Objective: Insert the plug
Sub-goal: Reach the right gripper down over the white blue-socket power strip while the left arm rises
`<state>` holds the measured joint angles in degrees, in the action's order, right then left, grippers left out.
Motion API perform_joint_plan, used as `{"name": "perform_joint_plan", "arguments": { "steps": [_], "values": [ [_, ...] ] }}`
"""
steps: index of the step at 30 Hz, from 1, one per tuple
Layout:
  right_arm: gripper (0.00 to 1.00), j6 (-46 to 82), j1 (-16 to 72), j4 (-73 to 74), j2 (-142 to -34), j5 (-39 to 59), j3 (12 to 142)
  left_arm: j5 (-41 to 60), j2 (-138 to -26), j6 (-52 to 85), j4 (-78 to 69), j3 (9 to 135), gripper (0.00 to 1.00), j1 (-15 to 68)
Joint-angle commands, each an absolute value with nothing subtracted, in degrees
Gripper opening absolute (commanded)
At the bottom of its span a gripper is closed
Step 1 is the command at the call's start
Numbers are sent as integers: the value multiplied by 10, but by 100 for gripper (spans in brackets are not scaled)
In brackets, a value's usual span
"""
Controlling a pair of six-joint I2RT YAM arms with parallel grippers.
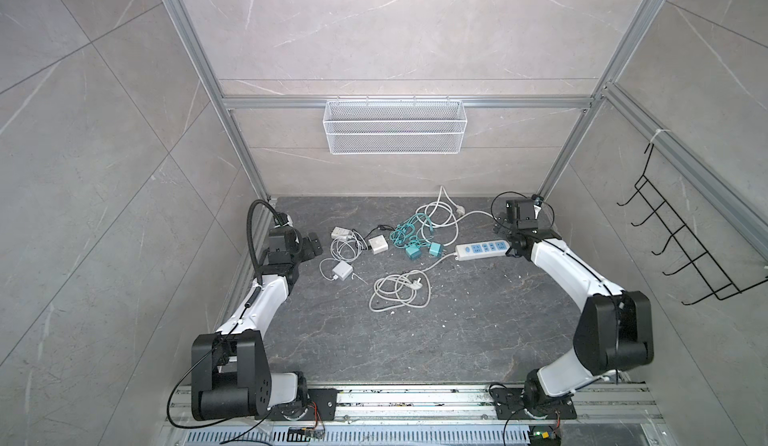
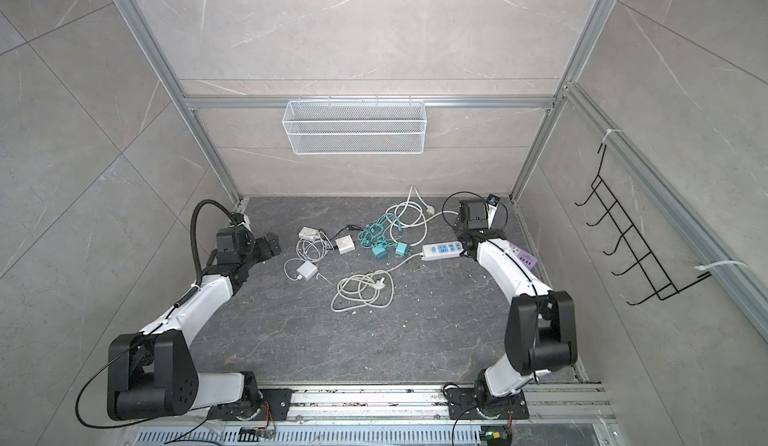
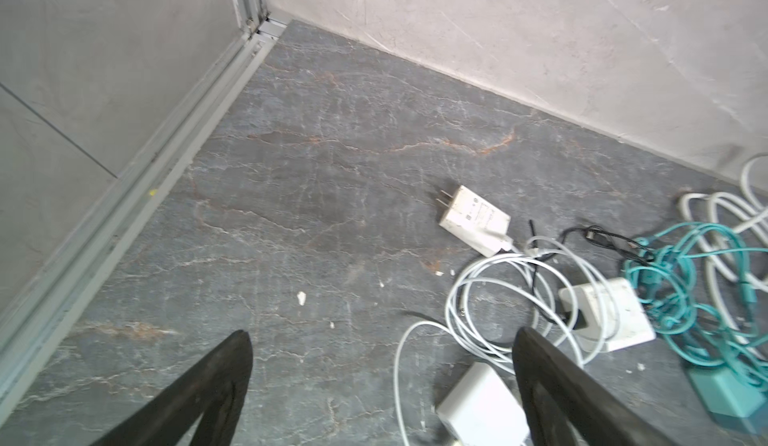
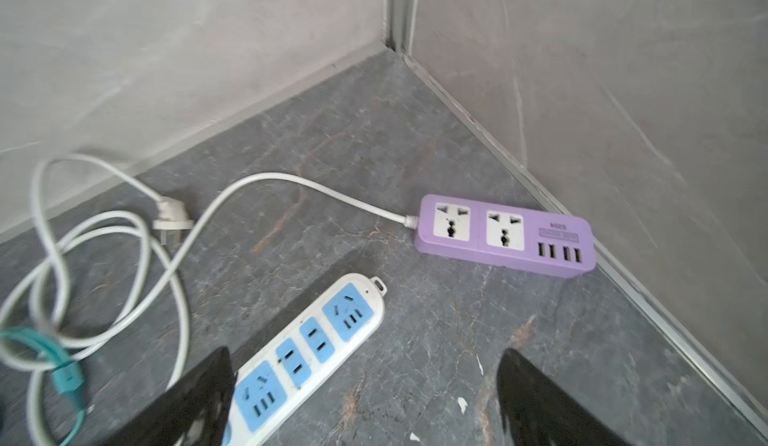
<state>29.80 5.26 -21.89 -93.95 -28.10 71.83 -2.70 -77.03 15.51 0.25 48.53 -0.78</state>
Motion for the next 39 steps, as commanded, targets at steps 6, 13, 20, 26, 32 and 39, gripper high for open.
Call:
{"name": "perform_joint_plan", "arguments": {
  "steps": [6,13,20,26,32,39],
  "values": [
    [92,399,12,-346,-1047,-218,783,-26,-784,168,56,506,100,20],
    [91,425,7,-315,-1069,-195,786,-62,-788,197,72,518,100,46],
    [89,438,-3,-311,-1097,-156,808,-94,-799,199,73,529,100,86],
    [89,444,-9,-290,-1118,-132,820,-93,-813,201,83,546,100,97],
    [86,447,-9,-308,-1168,-96,872,-116,-821,217,98,557,100,99],
    [84,441,-5,-318,-1180,-86,888,-149,-799,233,109,549,100,99]
  ]
}}
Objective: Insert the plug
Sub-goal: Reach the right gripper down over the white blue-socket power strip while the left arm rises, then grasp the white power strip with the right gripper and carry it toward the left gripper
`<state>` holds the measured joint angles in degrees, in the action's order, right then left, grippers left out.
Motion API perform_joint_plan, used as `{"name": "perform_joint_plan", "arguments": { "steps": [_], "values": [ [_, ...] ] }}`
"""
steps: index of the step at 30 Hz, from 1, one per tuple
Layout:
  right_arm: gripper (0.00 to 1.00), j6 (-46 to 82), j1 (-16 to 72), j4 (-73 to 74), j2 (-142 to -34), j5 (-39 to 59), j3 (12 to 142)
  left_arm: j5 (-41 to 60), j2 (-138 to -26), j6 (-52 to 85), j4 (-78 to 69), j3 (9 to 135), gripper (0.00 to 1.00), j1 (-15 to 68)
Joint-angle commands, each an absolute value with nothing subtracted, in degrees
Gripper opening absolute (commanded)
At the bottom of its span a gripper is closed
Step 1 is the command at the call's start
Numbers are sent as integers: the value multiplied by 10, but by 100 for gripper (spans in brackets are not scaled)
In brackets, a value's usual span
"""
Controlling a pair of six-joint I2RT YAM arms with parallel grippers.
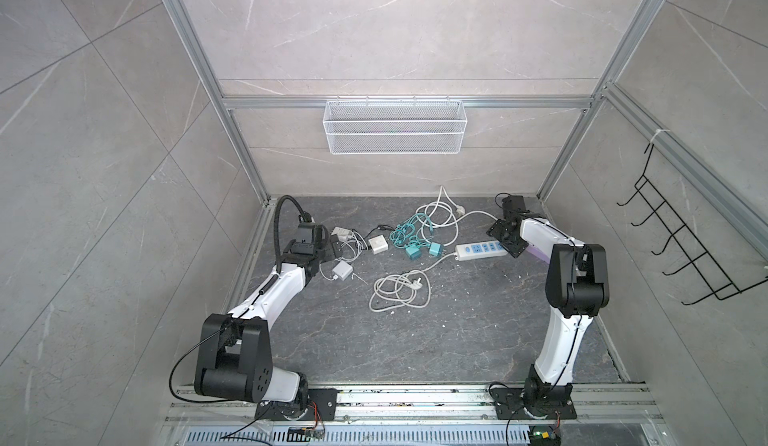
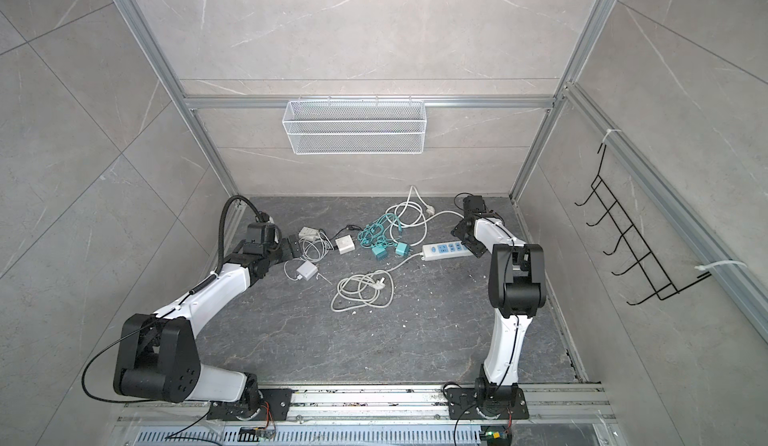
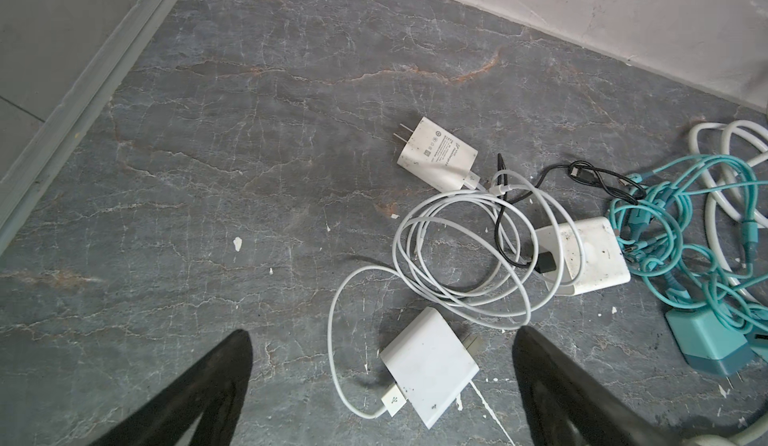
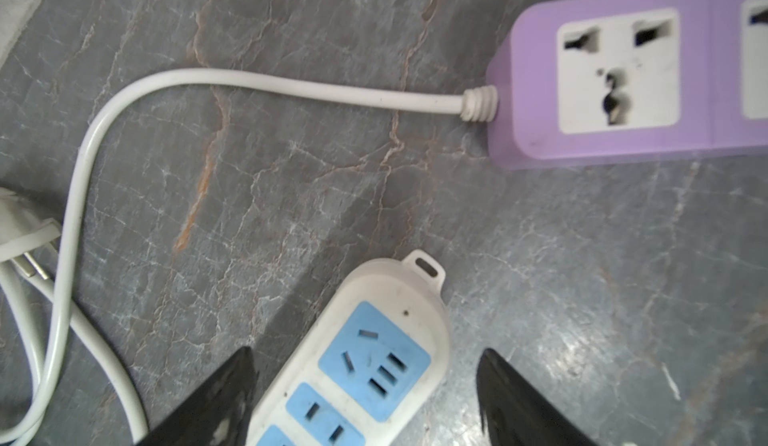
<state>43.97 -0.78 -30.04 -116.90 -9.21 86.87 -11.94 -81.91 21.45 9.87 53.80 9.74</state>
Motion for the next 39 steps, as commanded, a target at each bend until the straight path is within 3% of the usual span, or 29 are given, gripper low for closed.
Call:
{"name": "perform_joint_plan", "arguments": {
  "steps": [1,29,39],
  "values": [
    [84,440,-5,-322,-1181,-86,889,-153,-796,235,110,548,100,99],
    [80,490,67,-338,-1252,-122,927,-130,-741,215,126,520,100,99],
    [53,487,115,-352,-1239,-134,923,-151,-716,215,163,518,100,99]
  ]
}}
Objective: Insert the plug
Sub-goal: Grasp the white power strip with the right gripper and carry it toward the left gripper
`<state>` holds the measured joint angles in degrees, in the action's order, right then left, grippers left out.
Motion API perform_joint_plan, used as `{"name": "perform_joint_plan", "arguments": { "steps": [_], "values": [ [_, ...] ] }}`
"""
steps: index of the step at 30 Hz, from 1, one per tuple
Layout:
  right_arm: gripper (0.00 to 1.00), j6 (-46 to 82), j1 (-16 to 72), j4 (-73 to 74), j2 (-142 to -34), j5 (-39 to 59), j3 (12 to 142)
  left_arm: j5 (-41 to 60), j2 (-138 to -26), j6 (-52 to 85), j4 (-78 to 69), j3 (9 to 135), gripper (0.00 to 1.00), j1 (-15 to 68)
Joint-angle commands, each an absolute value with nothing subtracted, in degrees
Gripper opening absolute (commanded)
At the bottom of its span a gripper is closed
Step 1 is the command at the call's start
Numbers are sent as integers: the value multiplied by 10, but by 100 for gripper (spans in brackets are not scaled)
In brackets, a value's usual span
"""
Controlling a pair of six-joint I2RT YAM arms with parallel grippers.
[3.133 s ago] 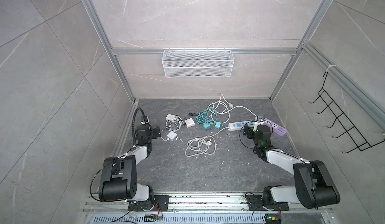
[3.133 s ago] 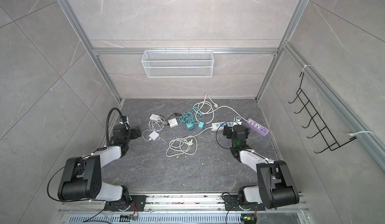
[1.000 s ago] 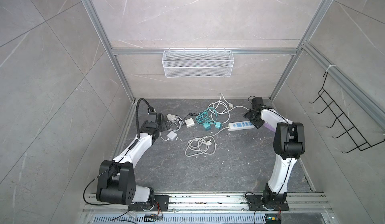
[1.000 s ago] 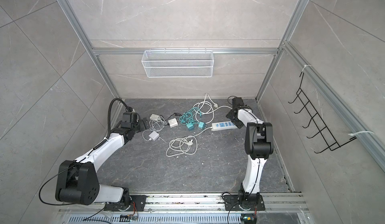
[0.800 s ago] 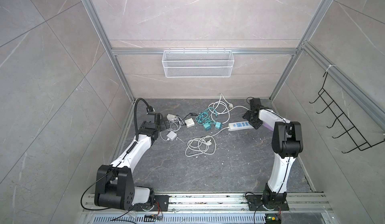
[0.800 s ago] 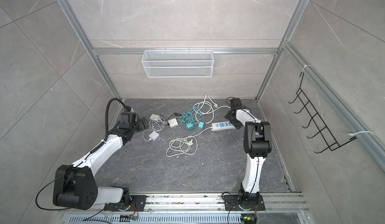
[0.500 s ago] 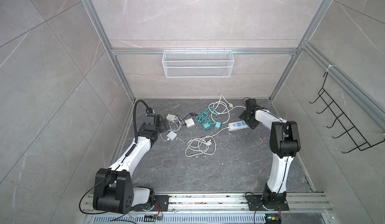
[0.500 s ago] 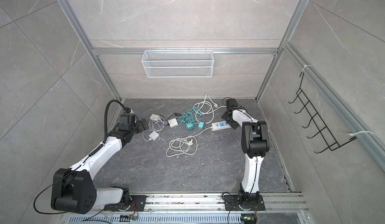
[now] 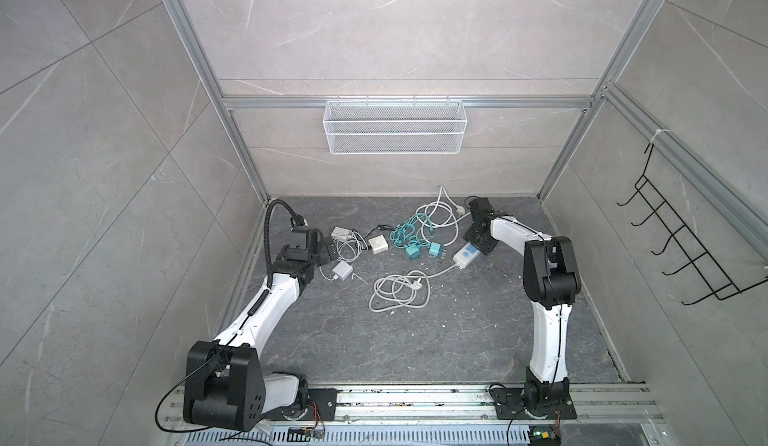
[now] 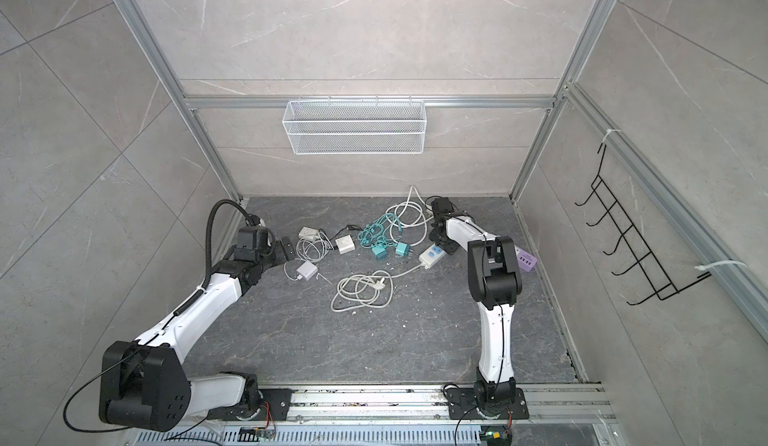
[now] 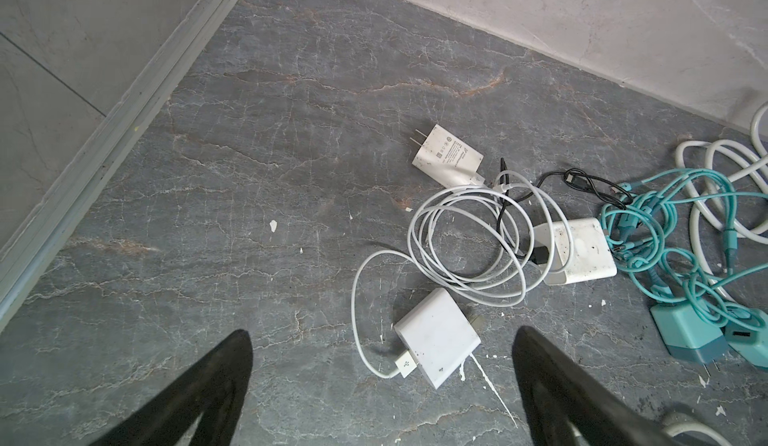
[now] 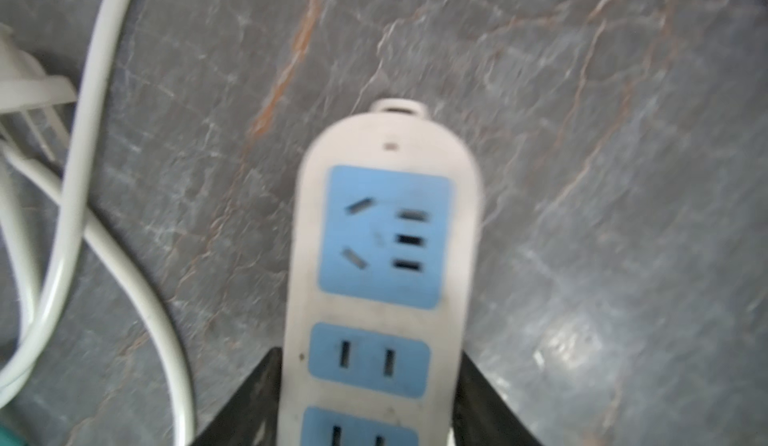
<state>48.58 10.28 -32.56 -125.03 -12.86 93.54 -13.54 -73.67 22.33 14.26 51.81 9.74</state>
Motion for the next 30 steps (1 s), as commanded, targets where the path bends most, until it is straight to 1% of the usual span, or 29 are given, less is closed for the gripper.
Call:
{"name": "perform_joint_plan", "arguments": {
  "steps": [1,5,9,12,16,20,24,30],
  "values": [
    [48,487,118,-347,-1230,-133,913,-152,-712,215,169,519,100,99],
    [35,478,131,-335,-1182,-139,877,-165,-695,221,190,515,100,99],
    [29,456,140,-324,-1127,-155,841,-178,-675,235,213,506,100,99],
    [28,415,152,-288,-1079,-174,808,-179,-660,254,228,500,100,99],
    [28,314,173,-221,-1046,-140,787,-175,-641,304,251,488,100,99],
    [28,239,204,-189,-1046,-87,784,-180,-621,345,302,483,100,99],
    [28,184,251,-185,-1059,-62,785,-202,-578,372,343,473,100,99],
    [28,131,325,-176,-1072,-26,782,-231,-526,369,359,462,100,96]
  ]
}}
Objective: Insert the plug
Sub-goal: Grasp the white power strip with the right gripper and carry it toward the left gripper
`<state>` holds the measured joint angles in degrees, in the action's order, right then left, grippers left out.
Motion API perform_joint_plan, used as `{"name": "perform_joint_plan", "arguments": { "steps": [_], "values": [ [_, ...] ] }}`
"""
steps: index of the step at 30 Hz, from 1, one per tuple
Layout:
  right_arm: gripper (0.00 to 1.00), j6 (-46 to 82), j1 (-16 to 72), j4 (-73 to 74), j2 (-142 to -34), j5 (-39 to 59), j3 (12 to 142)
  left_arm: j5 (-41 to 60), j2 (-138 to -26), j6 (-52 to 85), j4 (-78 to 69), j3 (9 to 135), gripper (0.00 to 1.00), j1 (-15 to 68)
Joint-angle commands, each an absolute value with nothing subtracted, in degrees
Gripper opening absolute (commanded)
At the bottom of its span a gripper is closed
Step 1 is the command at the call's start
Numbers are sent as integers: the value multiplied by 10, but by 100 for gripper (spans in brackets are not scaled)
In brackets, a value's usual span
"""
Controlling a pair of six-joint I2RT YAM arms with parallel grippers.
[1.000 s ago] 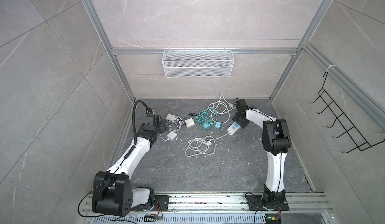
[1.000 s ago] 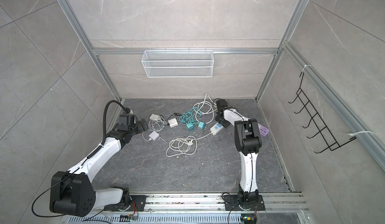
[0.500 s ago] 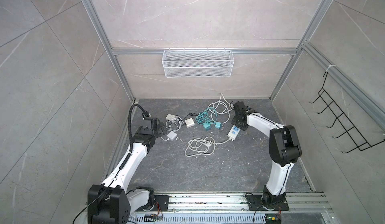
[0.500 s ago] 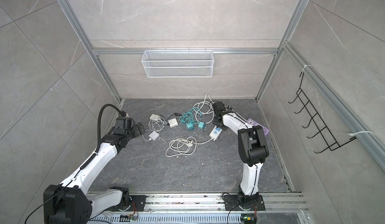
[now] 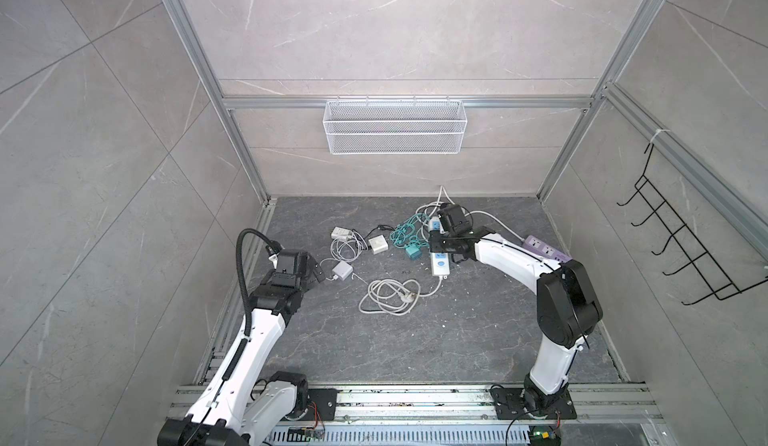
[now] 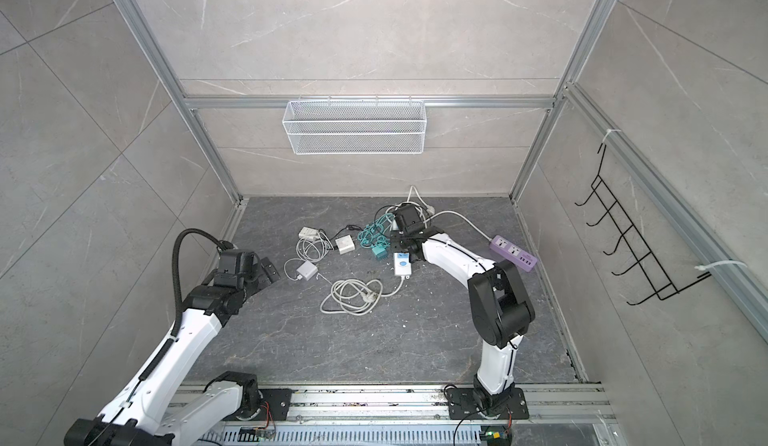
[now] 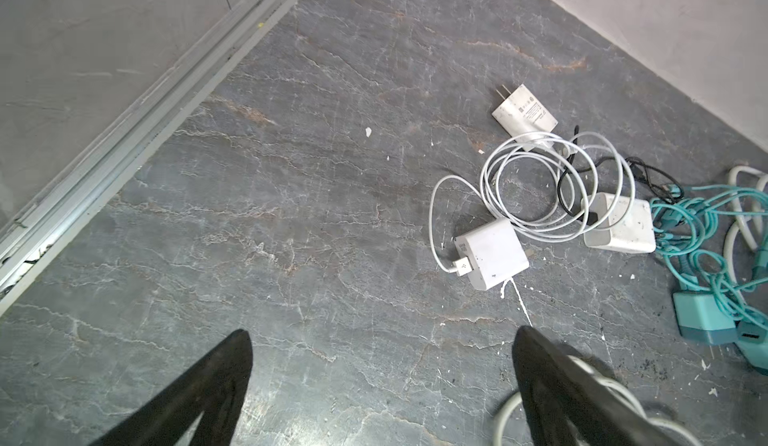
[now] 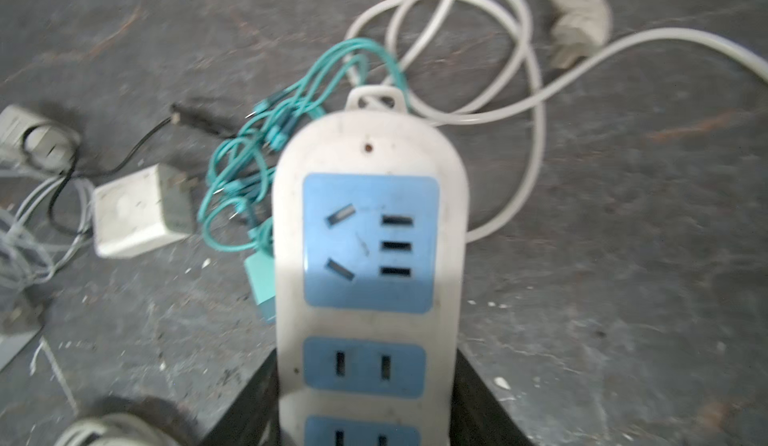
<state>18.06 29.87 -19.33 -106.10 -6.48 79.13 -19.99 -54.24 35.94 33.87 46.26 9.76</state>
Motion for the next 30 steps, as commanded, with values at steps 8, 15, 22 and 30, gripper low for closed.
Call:
{"name": "perform_joint_plan", "arguments": {
  "steps": [8,15,22,30],
  "values": [
    [28,66,404,-161,-1136,94,825,-236,-570,360,396,504,100,52],
    [28,22,473,-226,-1232,96,935,-229,-567,348,393,504,100,19],
    [27,15,537,-288,-1312,106,1037,-216,-543,360,383,499,100,-6],
    [24,1,581,-344,-1375,121,1123,-197,-544,362,369,490,100,-9]
  ]
}}
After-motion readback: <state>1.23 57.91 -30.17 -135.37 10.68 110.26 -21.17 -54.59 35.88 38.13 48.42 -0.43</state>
